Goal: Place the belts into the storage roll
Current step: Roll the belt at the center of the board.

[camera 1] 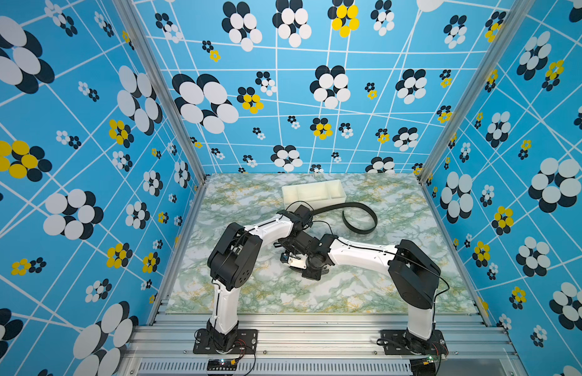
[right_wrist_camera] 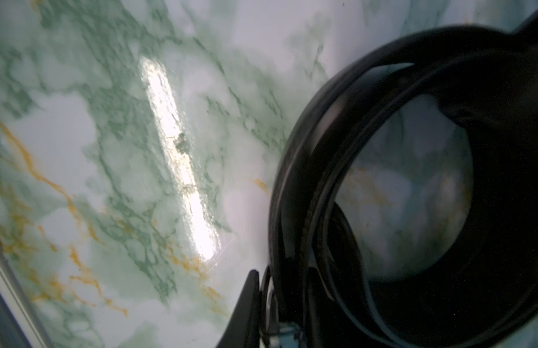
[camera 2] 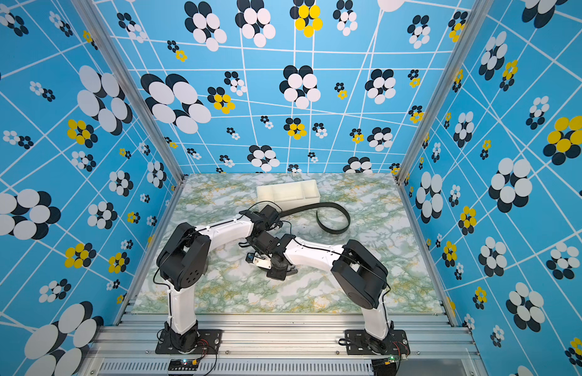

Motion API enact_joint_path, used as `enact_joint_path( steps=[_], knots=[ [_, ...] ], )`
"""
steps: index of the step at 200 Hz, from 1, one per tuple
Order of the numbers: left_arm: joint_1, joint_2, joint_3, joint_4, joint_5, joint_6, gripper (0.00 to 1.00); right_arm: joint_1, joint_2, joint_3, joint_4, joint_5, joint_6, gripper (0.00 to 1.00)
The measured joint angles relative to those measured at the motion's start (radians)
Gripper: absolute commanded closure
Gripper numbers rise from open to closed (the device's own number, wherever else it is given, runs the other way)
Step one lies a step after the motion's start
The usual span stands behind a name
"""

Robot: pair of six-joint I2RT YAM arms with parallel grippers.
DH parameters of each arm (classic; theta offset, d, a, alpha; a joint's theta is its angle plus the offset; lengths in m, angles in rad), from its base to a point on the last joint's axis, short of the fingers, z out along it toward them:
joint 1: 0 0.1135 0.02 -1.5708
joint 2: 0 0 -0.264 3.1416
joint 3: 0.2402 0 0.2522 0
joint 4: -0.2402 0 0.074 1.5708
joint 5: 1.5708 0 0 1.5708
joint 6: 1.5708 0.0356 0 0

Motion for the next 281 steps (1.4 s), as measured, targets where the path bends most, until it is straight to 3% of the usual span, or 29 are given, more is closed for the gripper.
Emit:
enact_joint_path(
  steps=[27,54,88,107,125,173,230,281],
  knots=[
    [0.000,0.005,0.009,-0.012,-0.001,-0.004,1.00,0.000,-0.002,-0.006,0.007,-0.002,-0.011,1.00],
    [-0.004,0.021,0.037,-0.043,-0.003,-0.019,0.98,0.001,-0.010,-0.021,0.029,-0.002,-0.026,1.00],
    [-0.014,0.045,0.082,-0.080,0.006,-0.038,0.74,0.007,-0.033,-0.061,0.078,-0.003,-0.045,1.00],
    [-0.014,0.060,0.106,-0.106,0.044,-0.060,0.66,0.010,-0.046,-0.082,0.098,-0.014,-0.055,1.00],
    [0.003,0.060,0.116,-0.120,0.099,-0.085,0.51,0.010,-0.058,-0.104,0.118,-0.021,-0.061,1.00],
    [0.088,0.047,0.118,-0.130,0.229,-0.157,0.47,0.009,-0.083,-0.144,0.163,-0.029,-0.064,1.00],
    [0.108,-0.008,0.123,-0.129,0.299,-0.217,0.34,-0.004,-0.092,-0.158,0.170,-0.054,-0.076,1.00],
    [0.236,-0.137,0.056,-0.109,0.406,-0.340,0.33,-0.013,-0.097,-0.163,0.173,-0.075,-0.091,1.00]
  ],
)
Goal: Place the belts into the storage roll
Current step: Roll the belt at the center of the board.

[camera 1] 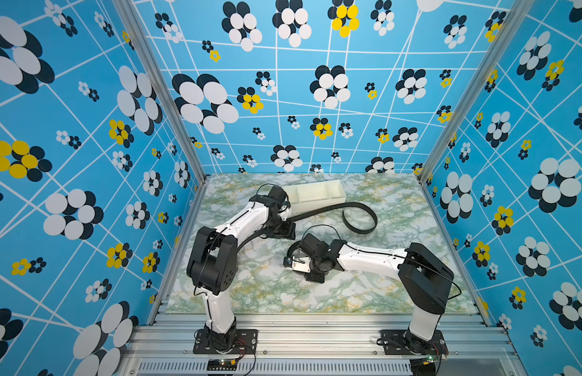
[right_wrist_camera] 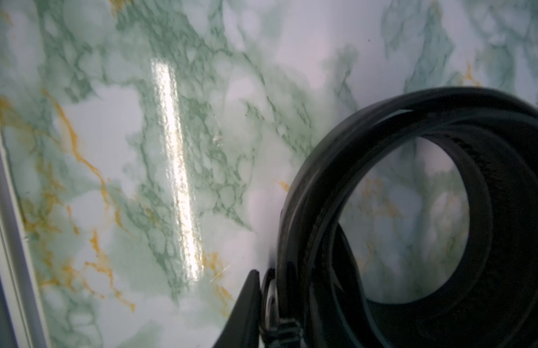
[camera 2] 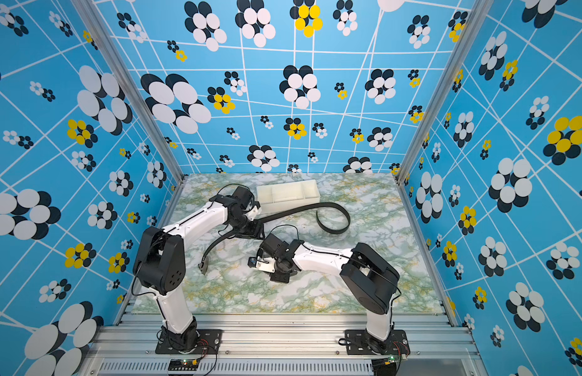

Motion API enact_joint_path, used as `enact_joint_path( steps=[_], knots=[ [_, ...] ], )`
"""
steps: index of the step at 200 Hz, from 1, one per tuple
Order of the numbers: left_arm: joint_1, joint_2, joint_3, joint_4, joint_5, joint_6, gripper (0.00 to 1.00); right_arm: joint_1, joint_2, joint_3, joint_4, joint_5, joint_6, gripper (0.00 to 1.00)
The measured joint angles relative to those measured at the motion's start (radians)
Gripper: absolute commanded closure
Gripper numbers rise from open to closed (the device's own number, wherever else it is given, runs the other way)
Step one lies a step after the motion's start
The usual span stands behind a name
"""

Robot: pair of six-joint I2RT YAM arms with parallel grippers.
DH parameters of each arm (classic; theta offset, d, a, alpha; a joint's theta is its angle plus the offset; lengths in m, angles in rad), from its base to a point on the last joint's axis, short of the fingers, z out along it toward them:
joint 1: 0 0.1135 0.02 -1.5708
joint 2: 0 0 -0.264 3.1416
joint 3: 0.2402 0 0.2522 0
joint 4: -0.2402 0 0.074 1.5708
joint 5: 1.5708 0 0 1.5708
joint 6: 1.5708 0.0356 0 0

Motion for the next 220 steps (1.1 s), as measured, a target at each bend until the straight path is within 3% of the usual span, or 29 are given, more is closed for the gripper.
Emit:
enact_joint_path(
  steps=[64,90,100,112,133,154,190,220],
  knots=[
    [-0.099,0.076,-0.012,-0.017,-0.007,-0.020,0.34,-0.002,0.000,-0.001,-0.001,-0.011,-0.008,1.00],
    [-0.133,0.145,0.021,-0.040,-0.060,-0.006,0.48,-0.005,0.000,-0.001,-0.002,-0.019,-0.014,1.00],
    [-0.145,0.162,0.029,-0.047,-0.091,-0.002,0.68,-0.005,0.000,-0.001,-0.004,-0.021,-0.016,1.00],
    [-0.161,0.171,0.031,-0.054,-0.135,0.000,0.82,-0.005,0.000,0.000,-0.008,-0.026,-0.020,1.00],
    [-0.176,0.172,0.032,-0.060,-0.187,0.013,0.95,-0.006,0.000,0.000,-0.014,-0.029,-0.023,1.00],
    [-0.188,0.177,0.040,-0.068,-0.216,0.014,1.00,-0.006,0.000,0.000,-0.014,-0.029,-0.022,1.00],
    [-0.201,0.180,0.047,-0.075,-0.243,0.016,1.00,-0.006,-0.002,0.000,-0.014,-0.029,-0.021,0.76],
    [-0.201,0.181,0.047,-0.076,-0.245,0.014,1.00,-0.005,-0.026,-0.012,-0.018,-0.025,-0.020,0.63]
  ],
)
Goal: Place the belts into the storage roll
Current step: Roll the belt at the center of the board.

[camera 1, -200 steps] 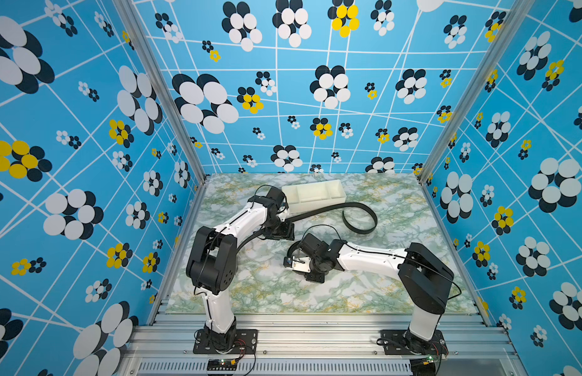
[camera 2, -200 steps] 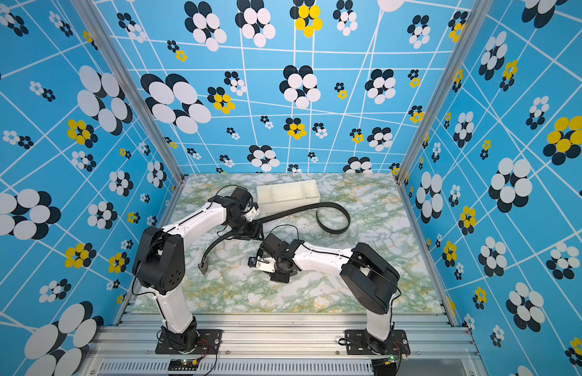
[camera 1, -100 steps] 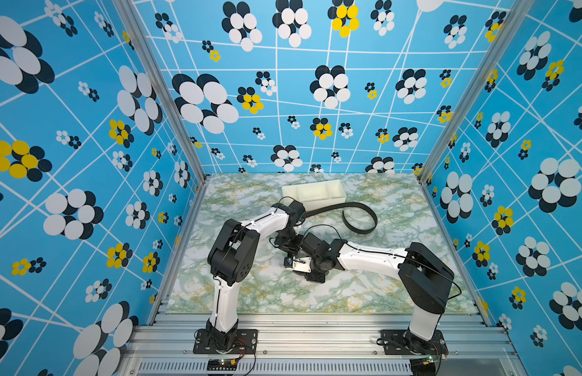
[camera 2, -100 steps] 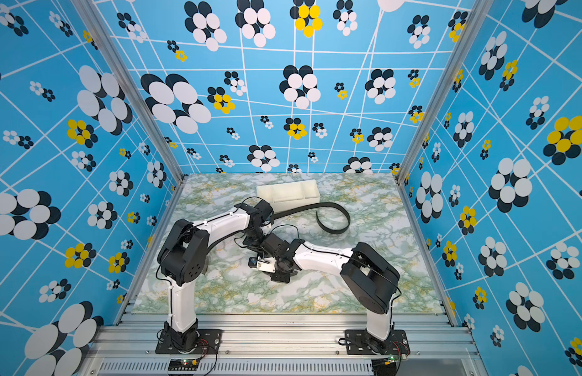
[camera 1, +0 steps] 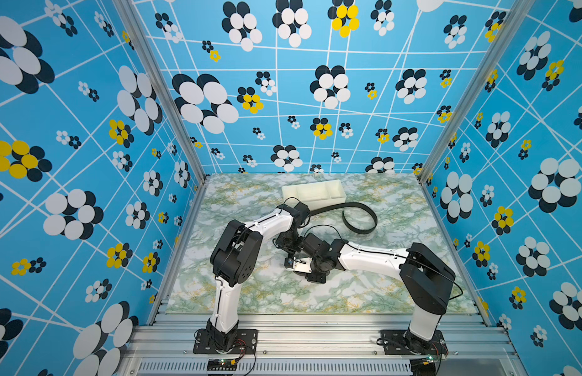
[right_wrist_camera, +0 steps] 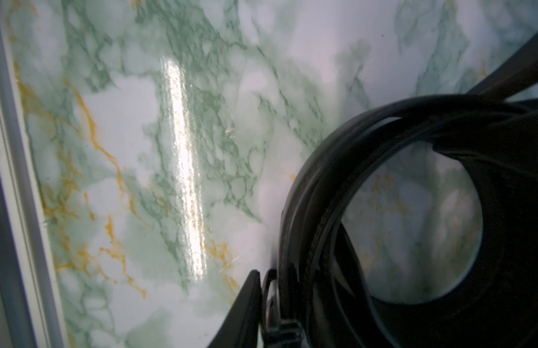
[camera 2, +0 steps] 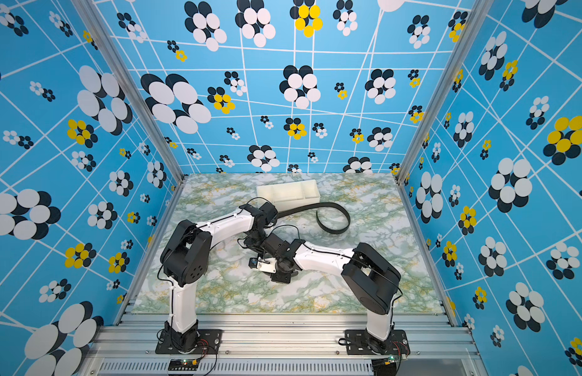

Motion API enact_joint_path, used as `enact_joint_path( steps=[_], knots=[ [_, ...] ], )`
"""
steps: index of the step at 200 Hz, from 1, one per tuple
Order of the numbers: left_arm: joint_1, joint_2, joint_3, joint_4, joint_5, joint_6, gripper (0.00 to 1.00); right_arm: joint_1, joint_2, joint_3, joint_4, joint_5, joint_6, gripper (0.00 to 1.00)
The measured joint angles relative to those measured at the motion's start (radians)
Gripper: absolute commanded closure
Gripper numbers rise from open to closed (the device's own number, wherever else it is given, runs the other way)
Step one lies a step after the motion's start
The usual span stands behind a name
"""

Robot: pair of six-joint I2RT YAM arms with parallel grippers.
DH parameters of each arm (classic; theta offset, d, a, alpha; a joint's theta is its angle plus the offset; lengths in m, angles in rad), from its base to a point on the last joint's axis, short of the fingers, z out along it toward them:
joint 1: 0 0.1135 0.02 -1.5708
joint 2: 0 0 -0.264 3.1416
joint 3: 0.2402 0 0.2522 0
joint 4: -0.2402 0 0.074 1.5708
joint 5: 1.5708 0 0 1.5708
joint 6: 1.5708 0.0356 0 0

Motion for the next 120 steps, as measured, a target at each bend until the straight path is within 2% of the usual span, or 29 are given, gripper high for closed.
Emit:
enact_joint_path(
  steps=[63,68,73,80,120],
  knots=[
    [-0.001,0.010,0.015,-0.015,-0.001,0.000,1.00,0.000,-0.095,0.000,-0.022,0.008,0.003,0.41],
    [-0.002,0.011,0.017,-0.016,-0.003,0.000,1.00,0.000,-0.095,0.001,-0.024,0.008,0.004,0.36],
    [-0.003,0.012,0.018,-0.018,-0.004,0.000,1.00,0.000,-0.095,0.001,-0.026,0.008,0.010,0.26],
    [-0.004,0.012,0.018,-0.019,-0.006,0.000,1.00,0.000,-0.095,0.002,-0.027,0.007,0.014,0.21],
    [-0.005,0.012,0.018,-0.019,-0.008,0.000,1.00,0.000,-0.087,0.006,-0.027,0.008,0.017,0.20]
  ],
)
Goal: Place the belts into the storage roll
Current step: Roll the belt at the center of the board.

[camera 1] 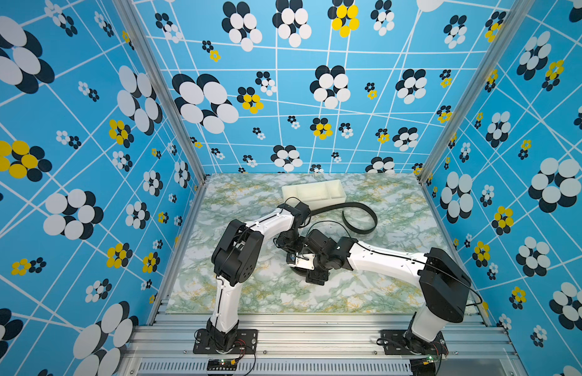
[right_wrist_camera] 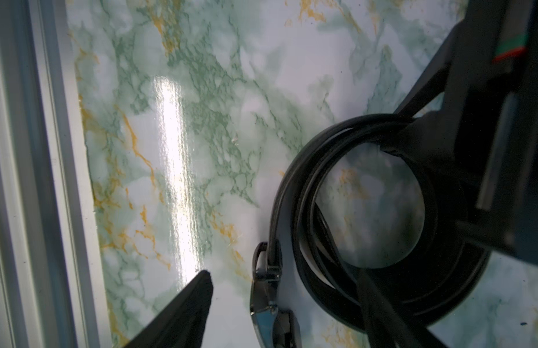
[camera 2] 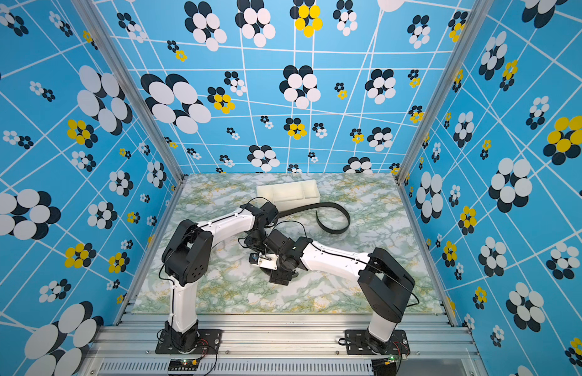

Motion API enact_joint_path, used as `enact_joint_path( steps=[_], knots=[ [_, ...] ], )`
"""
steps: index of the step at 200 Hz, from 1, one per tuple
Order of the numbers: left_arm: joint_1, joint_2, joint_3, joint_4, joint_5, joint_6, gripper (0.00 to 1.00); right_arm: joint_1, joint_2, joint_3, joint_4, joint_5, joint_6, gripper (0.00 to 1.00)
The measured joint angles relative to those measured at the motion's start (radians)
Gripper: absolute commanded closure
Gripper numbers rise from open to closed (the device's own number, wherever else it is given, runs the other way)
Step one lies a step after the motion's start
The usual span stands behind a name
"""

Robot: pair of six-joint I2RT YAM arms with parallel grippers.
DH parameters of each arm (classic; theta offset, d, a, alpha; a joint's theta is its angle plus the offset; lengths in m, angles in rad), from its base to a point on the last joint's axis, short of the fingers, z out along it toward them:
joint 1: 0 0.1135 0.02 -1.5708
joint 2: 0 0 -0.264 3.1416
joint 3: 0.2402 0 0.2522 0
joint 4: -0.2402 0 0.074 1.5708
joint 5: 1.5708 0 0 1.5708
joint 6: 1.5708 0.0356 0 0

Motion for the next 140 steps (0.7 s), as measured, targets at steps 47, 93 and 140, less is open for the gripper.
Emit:
enact_joint_path(
  steps=[47,93,140],
  knots=[
    [0.000,0.000,0.000,0.000,0.000,0.000,1.00,0.000,0.064,0.038,0.004,0.008,0.008,0.23],
    [0.000,0.000,0.000,0.000,0.000,0.003,1.00,0.000,0.126,0.077,0.003,0.014,0.020,0.40],
    [0.000,0.003,0.003,-0.003,0.001,0.005,1.00,0.000,0.145,0.084,0.000,0.014,0.024,0.56]
  ],
)
